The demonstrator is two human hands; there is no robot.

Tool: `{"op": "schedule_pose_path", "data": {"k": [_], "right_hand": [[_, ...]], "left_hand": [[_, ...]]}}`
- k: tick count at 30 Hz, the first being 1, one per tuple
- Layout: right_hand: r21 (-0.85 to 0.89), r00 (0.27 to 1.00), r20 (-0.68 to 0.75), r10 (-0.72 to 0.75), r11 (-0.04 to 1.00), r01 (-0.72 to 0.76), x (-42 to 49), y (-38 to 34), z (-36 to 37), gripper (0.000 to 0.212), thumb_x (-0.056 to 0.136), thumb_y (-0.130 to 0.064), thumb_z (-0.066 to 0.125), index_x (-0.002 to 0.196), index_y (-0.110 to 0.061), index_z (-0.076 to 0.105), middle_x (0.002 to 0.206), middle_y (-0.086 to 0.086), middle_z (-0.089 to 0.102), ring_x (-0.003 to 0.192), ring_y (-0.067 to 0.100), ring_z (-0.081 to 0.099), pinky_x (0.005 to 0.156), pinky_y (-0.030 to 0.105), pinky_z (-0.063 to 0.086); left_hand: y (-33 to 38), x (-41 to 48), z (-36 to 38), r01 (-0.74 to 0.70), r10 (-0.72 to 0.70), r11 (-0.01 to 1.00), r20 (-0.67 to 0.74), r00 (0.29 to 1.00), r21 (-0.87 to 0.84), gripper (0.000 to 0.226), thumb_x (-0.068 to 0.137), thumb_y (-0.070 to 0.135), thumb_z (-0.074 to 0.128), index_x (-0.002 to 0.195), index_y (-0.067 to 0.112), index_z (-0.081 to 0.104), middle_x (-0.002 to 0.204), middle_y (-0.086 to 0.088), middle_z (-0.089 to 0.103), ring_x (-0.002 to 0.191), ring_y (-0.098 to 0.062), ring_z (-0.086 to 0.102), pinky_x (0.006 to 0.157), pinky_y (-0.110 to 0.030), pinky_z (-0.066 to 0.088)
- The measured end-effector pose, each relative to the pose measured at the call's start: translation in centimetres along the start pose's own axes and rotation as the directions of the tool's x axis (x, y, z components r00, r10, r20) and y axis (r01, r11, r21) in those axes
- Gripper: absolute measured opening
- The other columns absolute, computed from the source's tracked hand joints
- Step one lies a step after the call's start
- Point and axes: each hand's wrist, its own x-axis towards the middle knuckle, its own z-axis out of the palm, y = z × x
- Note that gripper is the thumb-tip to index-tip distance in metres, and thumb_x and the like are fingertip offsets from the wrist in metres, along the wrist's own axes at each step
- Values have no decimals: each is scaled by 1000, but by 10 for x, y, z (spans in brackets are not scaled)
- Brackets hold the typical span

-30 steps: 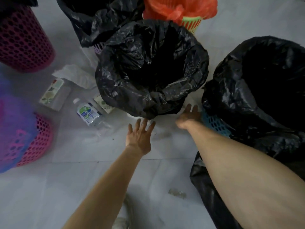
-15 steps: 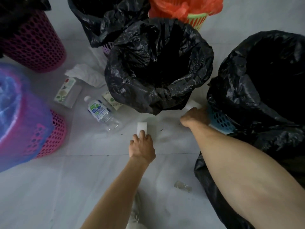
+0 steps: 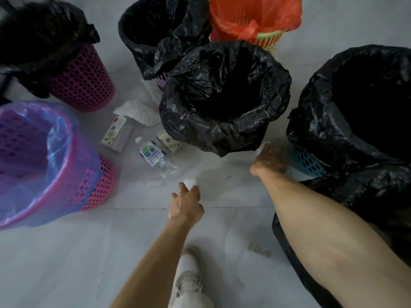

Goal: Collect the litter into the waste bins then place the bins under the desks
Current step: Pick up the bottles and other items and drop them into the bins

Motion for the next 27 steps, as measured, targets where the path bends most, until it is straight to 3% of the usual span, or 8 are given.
{"op": "schedule_pose_path", "data": {"k": [3, 7, 10, 15, 18, 22, 24, 27], "right_hand": [[-4, 992, 113, -63, 998, 64, 0, 4, 2, 83, 94, -20, 54, 158, -26, 2, 156, 20, 24, 139, 35, 36, 94, 40, 47], [40, 978, 175, -109, 994, 103, -11, 0, 21, 63, 95, -26, 43, 154, -18, 23, 142, 16, 46, 124, 32, 54, 94, 42, 52], [46, 946, 293, -137, 991, 129, -46, 0, 30, 76, 87, -30, 49, 157, -22, 20, 138, 14, 55, 121, 30, 59, 91, 39, 56], [284, 897, 316, -309, 933, 222, -122, 4, -1, 62, 81, -42, 44, 139, -21, 39, 130, 10, 54, 111, 31, 55, 85, 36, 50], [492, 873, 203, -443, 817, 301, -166, 25, -36, 25, 91, -42, 39, 110, -27, 45, 114, 8, 58, 101, 30, 55, 81, 37, 45], [723, 812, -55, -581, 538, 434, -229, 78, -82, 7, 99, -31, 41, 94, -30, 46, 90, -6, 55, 81, 18, 53, 67, 35, 37], [833, 816, -151, -558, 373, 409, -257, 114, -97, 9, 97, -27, 46, 91, -32, 48, 85, -7, 53, 77, 15, 52, 65, 32, 38], [898, 868, -207, -452, 264, 351, -281, 165, -101, 3, 99, -29, 48, 99, -31, 50, 95, 1, 56, 84, 24, 56, 68, 36, 44]], "left_hand": [[1, -7, -9, -15, 15, 1000, -25, 1000, -19, 26, 90, 11, 54, 114, 20, 57, 124, -10, 39, 109, -35, 46, 77, -41, 47], [-1, -24, -15, -47, 45, 997, -48, 998, -53, 27, 88, 13, 55, 113, 22, 59, 121, -7, 40, 105, -32, 47, 76, -37, 44], [-7, -43, -27, -43, 37, 993, -59, 998, -112, 26, 87, 17, 56, 111, 25, 60, 121, -7, 42, 106, -33, 50, 83, -38, 47], [-3, -82, -63, -32, -14, 958, -157, 988, -285, 17, 85, 24, 61, 102, 26, 63, 114, -3, 41, 97, -33, 58, 84, -33, 48], [8, -117, -86, -86, -2, 913, -215, 977, -400, 12, 88, 25, 61, 99, 28, 64, 119, -4, 45, 93, -26, 56, 77, -27, 45], [27, -159, -113, -180, 39, 857, -288, 957, -482, 14, 91, 24, 58, 103, 27, 64, 119, -2, 47, 94, -19, 54, 56, -17, 43], [39, -179, -122, -228, 85, 850, -304, 949, -475, 13, 90, 25, 58, 101, 31, 63, 121, 0, 48, 97, -20, 56, 56, -16, 40], [66, -206, -133, -327, 235, 855, -263, 936, -402, 16, 88, 27, 59, 99, 38, 61, 122, 2, 50, 98, -19, 61, 61, -20, 42]]}}
